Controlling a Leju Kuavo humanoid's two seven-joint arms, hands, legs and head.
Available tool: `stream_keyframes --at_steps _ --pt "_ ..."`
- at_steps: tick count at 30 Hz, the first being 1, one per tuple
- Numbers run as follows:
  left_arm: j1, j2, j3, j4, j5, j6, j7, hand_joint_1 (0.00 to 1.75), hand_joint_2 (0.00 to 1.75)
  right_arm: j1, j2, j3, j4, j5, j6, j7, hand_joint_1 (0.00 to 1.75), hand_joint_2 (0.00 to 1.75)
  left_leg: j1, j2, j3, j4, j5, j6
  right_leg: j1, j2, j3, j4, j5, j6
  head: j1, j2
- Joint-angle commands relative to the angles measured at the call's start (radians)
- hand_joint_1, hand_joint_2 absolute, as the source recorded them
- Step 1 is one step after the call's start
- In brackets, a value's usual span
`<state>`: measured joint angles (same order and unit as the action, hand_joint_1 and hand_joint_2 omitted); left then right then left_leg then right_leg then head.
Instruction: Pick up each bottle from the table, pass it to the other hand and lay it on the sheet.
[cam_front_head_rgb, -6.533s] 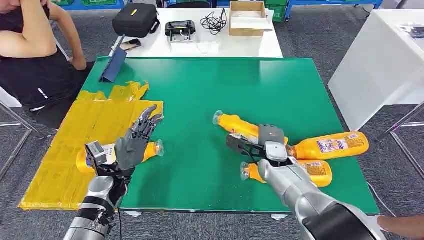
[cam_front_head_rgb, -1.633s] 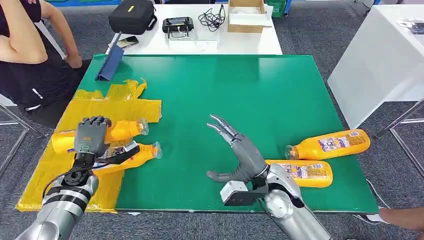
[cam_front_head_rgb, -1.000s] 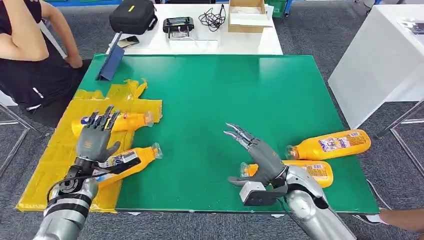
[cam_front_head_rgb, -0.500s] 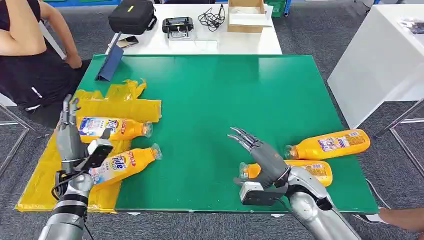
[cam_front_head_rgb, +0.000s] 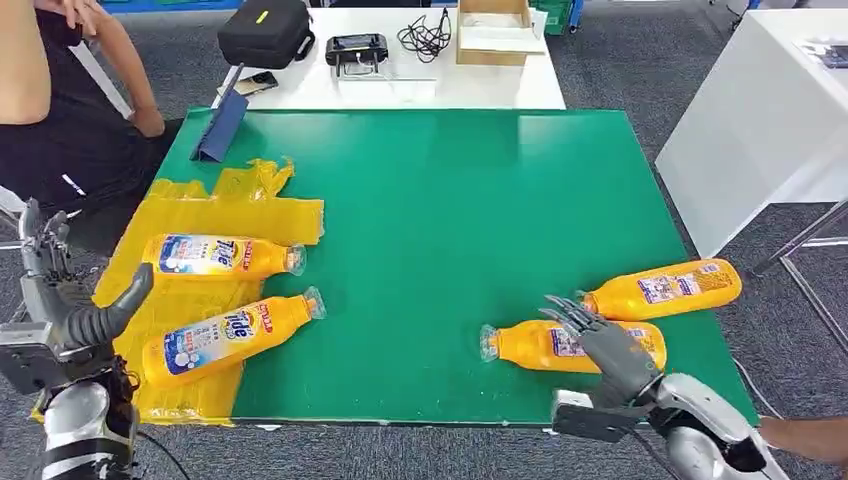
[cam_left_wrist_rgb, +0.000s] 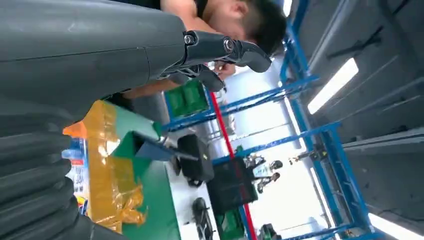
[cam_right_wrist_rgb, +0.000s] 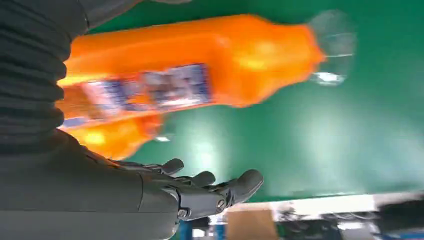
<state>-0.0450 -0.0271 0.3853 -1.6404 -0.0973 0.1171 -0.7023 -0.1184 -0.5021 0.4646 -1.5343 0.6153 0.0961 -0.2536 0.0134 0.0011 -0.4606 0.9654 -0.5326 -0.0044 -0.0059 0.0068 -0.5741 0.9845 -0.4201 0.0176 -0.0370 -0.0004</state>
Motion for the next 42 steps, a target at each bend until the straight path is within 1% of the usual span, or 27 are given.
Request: stream_keyframes --at_steps 1,4,8,12,15,20,21,26,32,33,34,35,38,40,42 --pt "0.017 -0.041 0.001 -0.042 0.013 -0.007 0.004 0.0 1.75 -0.051 -0.032 -0.042 0.084 0.059 0.028 0.059 0.0 1.75 0.0 0.001 0.001 -0.001 0.0 0.001 0.001 0.0 0.001 -0.001 0.001 0.0 0.0 0.0" --pt "0.01 -0.043 -0.009 -0.033 0.012 -0.015 0.004 0.0 1.75 -0.089 -0.019 -0.033 0.15 0.068 0.032 0.066 0.0 1.75 0.001 0.0 0.002 -0.001 0.0 0.001 0.001 0.0 0.002 -0.001 0.001 0.0 0.0 0.0" --pt "-0.007 -0.044 -0.027 -0.023 0.001 -0.014 0.004 0.0 1.75 -0.113 -0.015 -0.015 0.208 0.079 0.045 0.077 0.0 1.75 0.001 0.0 0.002 -0.001 0.001 0.001 0.001 0.0 0.002 -0.001 0.001 0.0 0.0 0.0" --pt "-0.028 -0.04 -0.047 -0.005 0.001 -0.013 0.004 0.0 1.75 -0.136 -0.008 0.03 0.27 0.095 0.061 0.082 0.0 1.75 0.001 -0.001 0.004 -0.001 0.001 0.001 0.002 -0.001 0.004 -0.002 0.001 0.0 0.0 0.0" --pt "-0.04 -0.041 -0.059 0.011 0.004 -0.019 0.004 0.0 1.75 -0.155 -0.018 0.071 0.314 0.115 0.094 0.1 0.0 1.75 0.001 0.0 0.004 -0.001 0.001 0.001 0.002 -0.001 0.003 -0.001 0.001 0.0 0.0 0.0" --pt "-0.04 -0.041 -0.059 0.011 0.004 -0.019 0.004 0.0 1.75 -0.155 -0.018 0.071 0.314 0.115 0.094 0.1 0.0 1.75 0.001 0.0 0.003 -0.001 0.001 0.001 0.002 -0.001 0.003 -0.001 0.001 0.0 0.0 0.0" --pt "-0.062 -0.037 -0.079 0.035 0.002 -0.013 0.004 0.0 1.75 -0.19 -0.073 0.156 0.364 0.127 0.17 0.117 0.0 1.75 0.001 -0.001 0.005 -0.002 0.001 0.001 0.002 -0.001 0.004 -0.002 0.001 0.0 0.0 0.0" --pt "-0.062 -0.037 -0.079 0.035 0.002 -0.013 0.004 0.0 1.75 -0.19 -0.073 0.156 0.364 0.127 0.17 0.117 0.0 1.75 0.001 -0.001 0.004 -0.001 0.001 0.001 0.001 -0.001 0.003 -0.001 0.0 0.0 0.0 0.0" --pt "-0.062 -0.037 -0.079 0.035 0.002 -0.013 0.004 0.0 1.75 -0.19 -0.073 0.156 0.364 0.127 0.17 0.117 0.0 1.75 0.001 -0.002 0.006 -0.001 0.001 0.001 0.001 -0.002 0.006 -0.002 0.001 0.0 0.0 0.0" --pt "-0.063 -0.032 -0.085 0.039 0.005 -0.019 0.004 0.0 1.75 -0.203 -0.085 0.189 0.368 0.125 0.203 0.123 0.0 1.75 0.001 -0.003 0.007 -0.002 0.002 0.001 0.002 -0.003 0.007 -0.003 0.001 0.0 0.0 0.0" --pt "-0.074 -0.031 -0.091 0.05 0.006 -0.017 0.004 0.0 1.75 -0.207 -0.095 0.219 0.378 0.12 0.212 0.123 0.96 1.75 0.001 -0.002 0.007 -0.001 0.001 0.001 0.002 -0.002 0.007 -0.002 0.001 0.0 0.0 0.0" --pt "-0.085 -0.031 -0.1 0.065 0.012 -0.023 0.004 0.0 1.75 -0.208 -0.096 0.249 0.402 0.124 0.222 0.127 1.75 1.75 0.001 -0.002 0.008 -0.001 0.001 0.001 0.001 -0.002 0.007 -0.001 0.001 0.0 0.0 0.0" --pt "-0.115 -0.028 -0.131 0.098 0.01 -0.012 0.004 0.0 1.75 -0.224 -0.042 0.332 0.527 0.14 0.187 0.116 1.75 1.75 0.002 -0.003 0.01 -0.002 0.002 0.001 0.002 -0.003 0.01 -0.004 0.002 0.0 0.0 0.0" --pt "-0.134 -0.023 -0.162 0.118 0.006 0.005 0.004 0.0 1.75 -0.24 0.017 0.378 0.627 0.127 0.14 0.107 1.75 1.75 0.003 -0.004 0.012 -0.004 0.003 0.001 0.003 -0.004 0.013 -0.007 0.003 0.0 0.0 0.0" --pt "-0.143 -0.021 -0.177 0.126 0.007 0.011 0.004 0.0 1.75 -0.249 0.047 0.401 0.67 0.12 0.116 0.106 1.75 1.75 0.003 0.0 0.017 -0.003 0.001 0.0 0.004 0.0 0.018 -0.006 0.002 -0.001 0.0 0.0"
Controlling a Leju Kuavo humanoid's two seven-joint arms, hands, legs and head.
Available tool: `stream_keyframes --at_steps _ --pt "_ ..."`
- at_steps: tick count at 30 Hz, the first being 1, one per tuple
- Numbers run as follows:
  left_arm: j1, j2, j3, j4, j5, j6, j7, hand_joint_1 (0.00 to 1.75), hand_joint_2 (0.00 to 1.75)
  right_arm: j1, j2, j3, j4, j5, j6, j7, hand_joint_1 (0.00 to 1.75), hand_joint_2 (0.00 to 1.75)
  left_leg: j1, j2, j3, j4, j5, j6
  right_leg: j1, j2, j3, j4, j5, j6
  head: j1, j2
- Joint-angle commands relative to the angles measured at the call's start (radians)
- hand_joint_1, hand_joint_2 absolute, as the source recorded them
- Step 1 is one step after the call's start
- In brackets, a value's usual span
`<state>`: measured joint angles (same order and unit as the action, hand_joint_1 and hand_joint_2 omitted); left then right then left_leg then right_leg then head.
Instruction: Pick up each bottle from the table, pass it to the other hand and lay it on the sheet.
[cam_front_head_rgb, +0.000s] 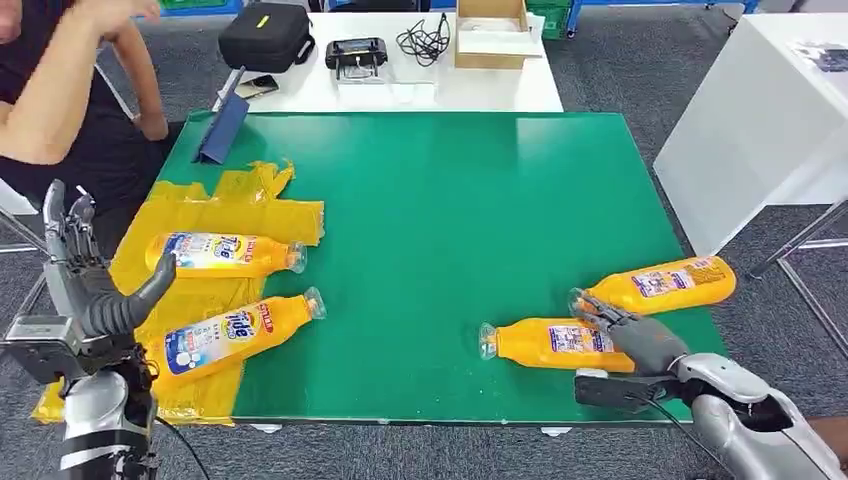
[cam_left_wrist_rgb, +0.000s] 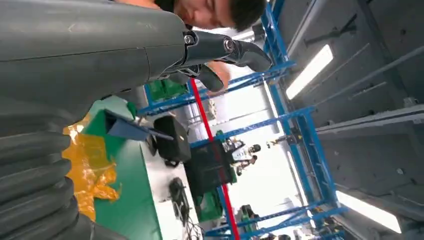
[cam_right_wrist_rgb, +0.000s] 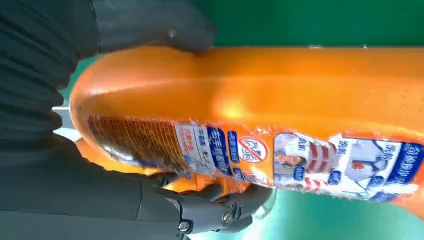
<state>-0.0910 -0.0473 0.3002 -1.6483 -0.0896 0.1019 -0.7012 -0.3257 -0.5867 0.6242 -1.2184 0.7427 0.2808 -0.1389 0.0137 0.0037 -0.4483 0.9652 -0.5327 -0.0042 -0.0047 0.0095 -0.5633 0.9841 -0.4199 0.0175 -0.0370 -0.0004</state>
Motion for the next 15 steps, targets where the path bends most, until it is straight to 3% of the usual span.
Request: stream_keyframes --at_steps 1,5,9,10,11,12,13,15 --pt "-0.1 -0.002 -0.097 0.137 -0.001 0.028 0.003 0.0 1.75 -0.039 0.146 0.247 0.366 -0.009 -0.079 -0.007 1.75 1.75 0.003 -0.003 0.005 -0.005 0.003 0.0 0.004 -0.004 0.008 -0.008 0.004 0.0 0.001 0.0" --pt "-0.11 -0.004 -0.118 0.143 -0.005 0.03 0.003 0.0 1.75 -0.031 0.187 0.267 0.421 -0.005 -0.107 0.005 1.75 1.75 0.005 0.007 0.014 -0.003 -0.002 0.0 0.006 0.006 0.014 -0.006 0.003 0.0 0.0 0.0" --pt "-0.12 -0.009 -0.132 0.153 -0.001 0.027 0.003 0.0 1.75 -0.002 0.246 0.283 0.494 0.02 -0.153 0.023 1.75 1.75 0.009 0.012 0.011 -0.002 0.0 -0.001 0.009 0.012 0.011 -0.009 0.009 0.0 0.0 0.0" --pt "-0.122 -0.01 -0.134 0.155 -0.001 0.026 0.003 0.0 1.75 -0.001 0.27 0.287 0.527 0.032 -0.168 0.03 1.75 1.75 0.011 0.018 0.019 0.003 -0.007 -0.002 0.012 0.018 0.017 -0.004 0.006 -0.001 0.001 0.0" --pt "-0.126 -0.012 -0.137 0.157 -0.001 0.025 0.003 0.0 1.75 0.001 0.313 0.287 0.591 0.056 -0.192 0.026 1.75 1.75 0.013 0.016 0.009 0.007 -0.005 -0.002 0.013 0.016 0.01 -0.004 0.009 -0.001 0.001 0.0" --pt "-0.132 -0.015 -0.139 0.161 0.0 0.024 0.003 0.0 1.75 0.011 0.337 0.291 0.611 0.071 -0.207 0.037 1.75 1.75 0.012 0.024 0.026 0.007 -0.013 0.0 0.011 0.023 0.016 -0.001 0.002 -0.002 0.001 0.0" --pt "-0.135 -0.017 -0.143 0.162 -0.001 0.025 0.003 0.0 1.75 0.014 0.364 0.296 0.65 0.086 -0.216 0.038 1.75 1.75 0.015 0.022 0.008 0.009 -0.007 0.0 0.016 0.021 0.008 -0.004 0.011 -0.002 0.0 0.0" --pt "-0.149 -0.022 -0.159 0.169 0.0 0.028 0.006 0.0 1.75 0.029 0.413 0.306 0.708 0.113 -0.238 0.048 1.75 1.75 0.017 0.025 0.01 0.011 -0.007 -0.001 0.017 0.024 0.008 -0.003 0.012 -0.005 0.0 0.0"
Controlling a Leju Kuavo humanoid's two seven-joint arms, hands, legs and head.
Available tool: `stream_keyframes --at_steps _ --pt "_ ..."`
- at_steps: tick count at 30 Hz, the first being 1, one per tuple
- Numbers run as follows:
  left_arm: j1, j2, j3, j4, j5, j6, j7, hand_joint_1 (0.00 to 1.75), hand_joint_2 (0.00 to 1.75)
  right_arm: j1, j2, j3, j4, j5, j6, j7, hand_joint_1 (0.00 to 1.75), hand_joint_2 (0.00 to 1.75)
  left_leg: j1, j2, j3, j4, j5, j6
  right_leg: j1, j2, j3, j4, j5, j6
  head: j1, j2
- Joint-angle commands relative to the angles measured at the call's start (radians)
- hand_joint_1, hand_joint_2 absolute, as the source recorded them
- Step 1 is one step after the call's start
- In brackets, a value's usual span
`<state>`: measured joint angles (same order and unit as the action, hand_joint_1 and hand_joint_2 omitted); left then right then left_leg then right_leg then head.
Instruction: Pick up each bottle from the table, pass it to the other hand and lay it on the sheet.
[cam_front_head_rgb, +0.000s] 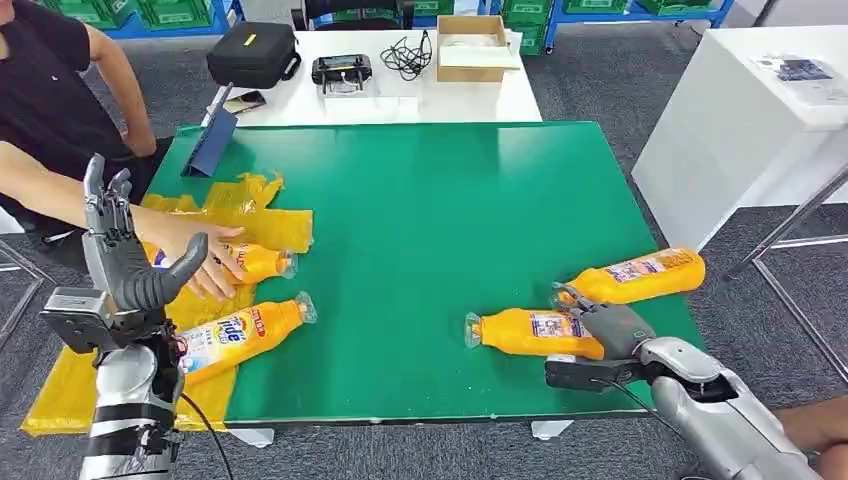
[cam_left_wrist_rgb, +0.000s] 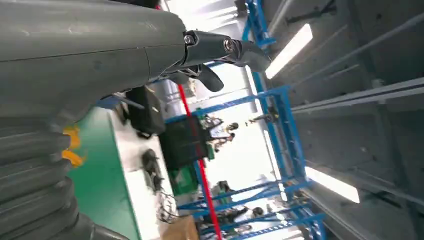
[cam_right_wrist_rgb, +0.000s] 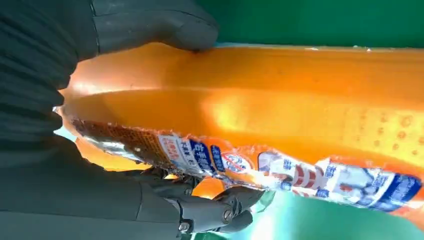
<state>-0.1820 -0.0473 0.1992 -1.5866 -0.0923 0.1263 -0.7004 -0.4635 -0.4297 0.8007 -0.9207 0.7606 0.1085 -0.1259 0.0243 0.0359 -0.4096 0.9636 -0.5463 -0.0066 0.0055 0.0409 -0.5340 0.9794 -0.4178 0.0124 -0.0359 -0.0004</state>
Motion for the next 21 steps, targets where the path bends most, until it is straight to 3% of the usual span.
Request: stream_keyframes --at_steps 1,2,3,4,5,6,7,8,9,10,11,12,14,15,16,17,18,20,21 --pt "-0.061 -0.022 -0.065 0.109 0.003 0.004 0.005 0.0 1.75 0.168 0.273 0.132 0.432 0.104 -0.073 0.04 1.75 1.75 0.006 -0.002 -0.022 0.011 0.006 -0.001 0.006 -0.002 -0.017 0.002 0.01 0.001 -0.001 0.0" --pt "-0.064 -0.022 -0.07 0.11 0.003 0.005 0.005 0.0 1.75 0.17 0.291 0.136 0.454 0.119 -0.084 0.049 1.75 1.75 0.007 -0.003 -0.029 0.014 0.007 0.0 0.007 -0.003 -0.022 0.004 0.011 0.0 0.0 0.0" --pt "-0.067 -0.023 -0.077 0.111 0.001 0.005 0.005 0.0 1.75 0.17 0.31 0.144 0.474 0.136 -0.089 0.061 1.75 1.75 0.007 0.001 -0.025 0.013 0.006 0.0 0.007 0.001 -0.02 0.003 0.011 -0.001 -0.001 0.0" --pt "-0.068 -0.023 -0.081 0.108 0.0 0.006 0.006 0.0 1.75 0.169 0.327 0.152 0.494 0.156 -0.095 0.076 0.03 1.75 0.008 0.005 -0.026 0.015 0.006 -0.001 0.008 0.005 -0.022 0.004 0.012 -0.001 0.0 0.0" --pt "-0.069 -0.024 -0.083 0.108 0.0 0.007 0.007 0.0 1.75 0.17 0.335 0.157 0.502 0.164 -0.094 0.083 0.0 1.75 0.009 0.005 -0.031 0.019 0.006 0.0 0.008 0.005 -0.026 0.006 0.013 -0.001 -0.001 0.0" --pt "-0.071 -0.023 -0.086 0.106 -0.001 0.008 0.01 0.0 1.75 0.171 0.351 0.165 0.521 0.178 -0.092 0.084 0.0 1.75 0.008 0.008 -0.022 0.015 0.003 0.001 0.008 0.008 -0.019 0.005 0.012 -0.001 0.0 0.0" --pt "-0.076 -0.023 -0.089 0.11 -0.001 0.008 0.011 0.0 1.75 0.172 0.36 0.171 0.529 0.188 -0.093 0.08 0.0 1.75 0.011 0.002 -0.038 0.023 0.006 0.002 0.011 0.003 -0.031 0.007 0.016 -0.001 0.0 0.0" --pt "-0.078 -0.023 -0.091 0.112 -0.001 0.009 0.011 0.0 1.75 0.171 0.368 0.168 0.536 0.19 -0.098 0.074 0.0 1.75 0.011 0.004 -0.029 0.02 0.005 0.001 0.011 0.005 -0.024 0.006 0.014 -0.002 0.0 0.0" --pt "-0.08 -0.022 -0.092 0.113 -0.001 0.009 0.011 0.0 1.75 0.169 0.371 0.169 0.538 0.194 -0.105 0.072 0.0 1.75 0.014 0.001 -0.042 0.027 0.007 -0.001 0.014 0.002 -0.034 0.008 0.017 -0.002 -0.001 0.0" --pt "-0.08 -0.021 -0.092 0.114 -0.001 0.01 0.011 0.0 1.75 0.167 0.375 0.169 0.541 0.199 -0.108 0.073 0.0 1.75 0.014 0.007 -0.031 0.023 0.005 -0.002 0.014 0.008 -0.026 0.008 0.015 -0.003 0.0 0.0" --pt "-0.08 -0.021 -0.092 0.114 -0.001 0.01 0.011 0.0 1.75 0.165 0.378 0.17 0.541 0.199 -0.106 0.074 0.0 1.75 0.016 0.003 -0.04 0.029 0.006 -0.002 0.016 0.003 -0.033 0.01 0.017 -0.002 0.0 0.0" --pt "-0.08 -0.021 -0.092 0.113 -0.001 0.01 0.011 0.0 1.75 0.164 0.379 0.169 0.541 0.199 -0.105 0.073 0.0 1.75 0.016 0.012 -0.023 0.024 0.001 -0.004 0.016 0.012 -0.024 0.009 0.014 -0.003 0.0 0.0" --pt "-0.08 -0.021 -0.092 0.113 -0.001 0.01 0.011 0.0 1.75 0.164 0.379 0.169 0.541 0.199 -0.105 0.073 0.0 1.75 0.021 0.013 -0.035 0.033 -0.006 -0.002 0.02 0.014 -0.037 0.011 0.015 -0.001 0.0 0.0" --pt "-0.08 -0.021 -0.092 0.113 -0.001 0.01 0.011 0.0 1.75 0.164 0.379 0.169 0.541 0.199 -0.105 0.073 0.0 1.75 0.019 0.019 -0.021 0.026 -0.008 -0.002 0.018 0.019 -0.024 0.008 0.011 -0.003 0.001 0.0" --pt "-0.079 -0.021 -0.092 0.113 -0.001 0.01 0.011 0.0 1.75 0.165 0.378 0.169 0.542 0.199 -0.105 0.073 0.0 1.75 0.023 0.015 -0.044 0.037 -0.005 -0.001 0.021 0.015 -0.041 0.012 0.016 -0.002 -0.001 0.0" --pt "-0.079 -0.021 -0.092 0.113 -0.001 0.01 0.011 0.0 1.75 0.165 0.376 0.169 0.543 0.199 -0.105 0.073 0.0 1.75 0.022 0.019 -0.032 0.032 -0.005 -0.002 0.021 0.019 -0.026 0.009 0.018 -0.003 0.0 0.0" --pt "-0.08 -0.022 -0.094 0.109 -0.001 0.01 0.011 0.0 1.75 0.169 0.37 0.166 0.545 0.197 -0.101 0.071 0.0 1.75 0.023 0.014 -0.041 0.036 -0.002 -0.001 0.022 0.014 -0.033 0.01 0.021 -0.005 0.0 0.0" --pt "-0.082 -0.021 -0.097 0.113 0.0 0.009 0.012 0.0 1.75 0.172 0.365 0.16 0.544 0.195 -0.094 0.07 0.0 1.75 0.022 0.019 -0.025 0.032 0.0 -0.003 0.021 0.019 -0.02 0.009 0.017 -0.007 0.0 0.0" --pt "-0.082 -0.021 -0.097 0.113 0.0 0.009 0.012 0.0 1.75 0.172 0.365 0.16 0.544 0.195 -0.094 0.07 0.0 1.75 0.024 0.014 -0.04 0.038 0.002 -0.003 0.024 0.014 -0.031 0.011 0.02 -0.006 -0.001 0.0"
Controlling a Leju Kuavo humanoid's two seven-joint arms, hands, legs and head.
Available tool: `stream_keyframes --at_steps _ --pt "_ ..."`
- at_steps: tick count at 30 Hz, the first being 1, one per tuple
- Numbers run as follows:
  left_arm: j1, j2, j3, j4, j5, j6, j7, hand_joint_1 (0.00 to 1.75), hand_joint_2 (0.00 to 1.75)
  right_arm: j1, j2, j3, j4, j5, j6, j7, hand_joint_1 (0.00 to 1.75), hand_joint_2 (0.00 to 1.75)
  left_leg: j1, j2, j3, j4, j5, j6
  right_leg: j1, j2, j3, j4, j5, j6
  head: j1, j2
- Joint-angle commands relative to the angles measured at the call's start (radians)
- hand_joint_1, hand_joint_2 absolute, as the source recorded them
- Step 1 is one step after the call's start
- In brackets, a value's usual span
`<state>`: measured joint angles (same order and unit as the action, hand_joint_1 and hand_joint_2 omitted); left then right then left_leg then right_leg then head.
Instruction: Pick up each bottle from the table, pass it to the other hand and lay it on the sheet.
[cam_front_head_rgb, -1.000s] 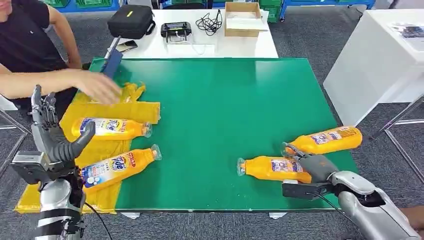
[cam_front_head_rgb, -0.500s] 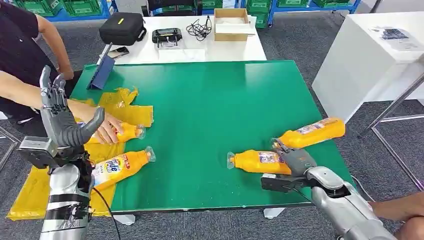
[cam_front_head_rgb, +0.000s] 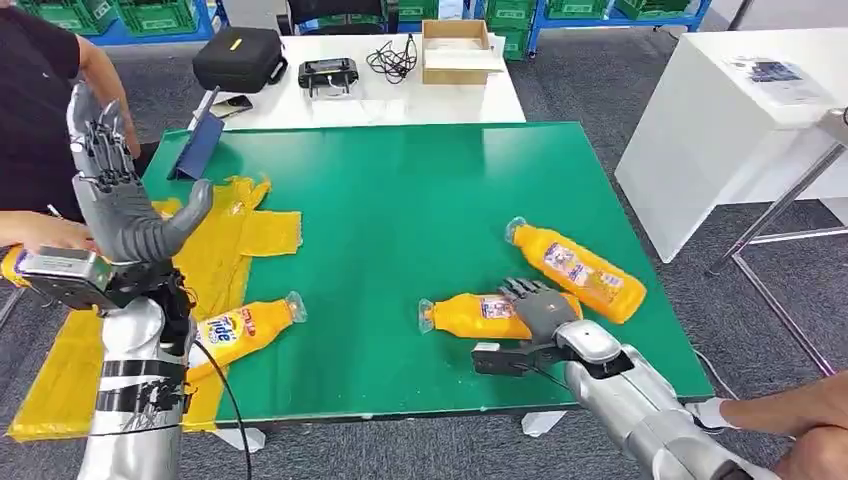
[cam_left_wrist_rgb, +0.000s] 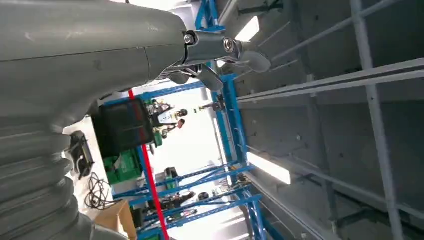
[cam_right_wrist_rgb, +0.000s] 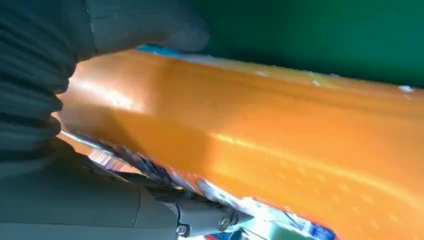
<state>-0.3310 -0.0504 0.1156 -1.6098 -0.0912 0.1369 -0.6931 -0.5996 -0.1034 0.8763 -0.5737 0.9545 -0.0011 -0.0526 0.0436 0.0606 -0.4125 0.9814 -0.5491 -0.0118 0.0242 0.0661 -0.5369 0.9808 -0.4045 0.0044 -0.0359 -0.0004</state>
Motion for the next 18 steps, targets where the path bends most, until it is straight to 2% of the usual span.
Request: stream_keyframes --at_steps 1,2,3,5,6,7,8,9,10,11,12,13,14,15,16,17,18 --pt "0.066 -0.018 -0.016 0.139 -0.001 0.0 0.005 0.0 1.75 0.312 0.037 0.074 0.195 -0.007 0.019 -0.011 0.93 1.75 0.006 -0.011 -0.038 0.021 0.004 0.003 0.006 -0.011 -0.028 0.009 0.007 0.002 0.0 0.0" --pt "0.066 -0.017 -0.019 0.14 0.0 -0.001 0.006 0.0 1.75 0.314 0.036 0.069 0.193 -0.007 0.021 -0.012 1.75 1.75 0.005 -0.007 -0.025 0.016 0.002 0.002 0.004 -0.006 -0.019 0.007 0.005 0.001 0.0 0.0" --pt "0.065 -0.017 -0.02 0.141 0.001 -0.002 0.007 0.0 1.75 0.315 0.037 0.061 0.192 -0.009 0.024 -0.014 1.75 1.75 0.007 -0.013 -0.043 0.023 0.005 0.003 0.007 -0.013 -0.032 0.009 0.008 0.002 0.0 0.0" --pt "0.063 -0.017 -0.022 0.143 0.001 -0.002 0.007 0.0 1.75 0.317 0.035 0.05 0.191 -0.02 0.026 -0.021 1.75 1.75 0.007 -0.011 -0.042 0.023 0.004 0.003 0.007 -0.01 -0.031 0.009 0.008 0.002 0.0 0.0" --pt "0.063 -0.017 -0.022 0.143 0.001 -0.002 0.007 0.0 1.75 0.317 0.035 0.05 0.191 -0.02 0.026 -0.021 1.75 1.75 0.008 -0.014 -0.051 0.028 0.006 0.003 0.008 -0.013 -0.037 0.011 0.01 0.003 0.0 0.0" --pt "0.059 -0.018 -0.026 0.147 0.001 -0.002 0.007 0.0 1.75 0.318 0.036 0.045 0.192 -0.025 0.031 -0.023 1.75 1.75 0.007 -0.01 -0.042 0.024 0.004 0.002 0.006 -0.01 -0.031 0.009 0.009 0.002 -0.001 0.0" --pt "0.057 -0.017 -0.03 0.149 0.002 -0.004 0.007 0.0 1.75 0.324 0.037 0.028 0.192 -0.043 0.036 -0.032 1.75 1.75 0.008 -0.013 -0.049 0.027 0.003 0.004 0.007 -0.013 -0.036 0.011 0.01 0.002 0.0 0.0" --pt "0.052 -0.018 -0.033 0.151 0.002 -0.005 0.008 0.0 1.75 0.328 0.036 0.022 0.192 -0.05 0.039 -0.035 1.75 1.75 0.007 -0.01 -0.035 0.022 0.0 0.004 0.007 -0.009 -0.027 0.008 0.007 0.002 0.0 0.0" --pt "0.052 -0.018 -0.033 0.151 0.002 -0.005 0.008 0.0 1.75 0.328 0.036 0.022 0.192 -0.05 0.039 -0.035 1.75 1.75 0.008 -0.016 -0.049 0.029 0.002 0.005 0.008 -0.015 -0.043 0.011 0.008 0.002 -0.001 0.0" --pt "0.048 -0.016 -0.038 0.157 0.002 -0.004 0.008 0.0 1.75 0.332 0.036 0.006 0.19 -0.064 0.038 -0.039 1.75 1.75 0.007 -0.012 -0.036 0.023 -0.002 0.003 0.007 -0.011 -0.034 0.008 0.004 0.004 0.0 0.0" --pt "0.048 -0.015 -0.039 0.156 0.002 -0.003 0.008 0.0 1.75 0.332 0.038 0.001 0.19 -0.068 0.037 -0.04 1.75 1.75 0.009 -0.016 -0.046 0.027 -0.001 0.004 0.009 -0.015 -0.041 0.009 0.006 0.006 0.0 0.0" --pt "0.048 -0.015 -0.039 0.156 0.002 -0.003 0.008 0.0 1.75 0.332 0.038 0.001 0.19 -0.068 0.037 -0.04 1.75 1.75 0.005 -0.011 -0.023 0.017 -0.003 0.003 0.006 -0.009 -0.023 0.005 0.002 0.004 0.0 0.0" --pt "0.049 -0.015 -0.039 0.156 0.002 -0.003 0.008 0.0 1.75 0.33 0.039 0.001 0.189 -0.067 0.037 -0.04 1.75 1.75 0.007 -0.013 -0.027 0.021 -0.001 0.003 0.007 -0.01 -0.02 0.007 0.002 0.005 0.0 0.0" --pt "0.049 -0.015 -0.039 0.156 0.002 -0.003 0.008 0.0 1.75 0.33 0.039 0.001 0.189 -0.067 0.037 -0.04 1.75 1.75 0.01 -0.022 -0.047 0.031 0.001 0.003 0.01 -0.019 -0.03 0.012 0.004 0.005 0.0 0.0" --pt "0.05 -0.014 -0.038 0.155 0.004 -0.005 0.009 0.0 1.75 0.33 0.041 -0.008 0.188 -0.077 0.036 -0.04 1.75 1.75 0.011 -0.025 -0.053 0.037 0.002 0.003 0.01 -0.022 -0.035 0.016 0.003 0.006 0.0 0.0" --pt "0.049 -0.014 -0.04 0.156 0.006 -0.005 0.01 0.0 1.75 0.332 0.041 -0.034 0.183 -0.101 0.037 -0.049 1.75 1.75 0.011 -0.024 -0.046 0.033 0.002 0.001 0.01 -0.02 -0.029 0.015 0.002 0.006 0.0 0.0" --pt "0.048 -0.013 -0.043 0.158 0.007 -0.005 0.011 0.0 1.75 0.329 0.042 -0.052 0.179 -0.12 0.036 -0.061 1.75 1.75 0.009 -0.018 -0.03 0.026 0.0 -0.001 0.009 -0.013 -0.017 0.011 0.0 0.006 0.0 0.0"
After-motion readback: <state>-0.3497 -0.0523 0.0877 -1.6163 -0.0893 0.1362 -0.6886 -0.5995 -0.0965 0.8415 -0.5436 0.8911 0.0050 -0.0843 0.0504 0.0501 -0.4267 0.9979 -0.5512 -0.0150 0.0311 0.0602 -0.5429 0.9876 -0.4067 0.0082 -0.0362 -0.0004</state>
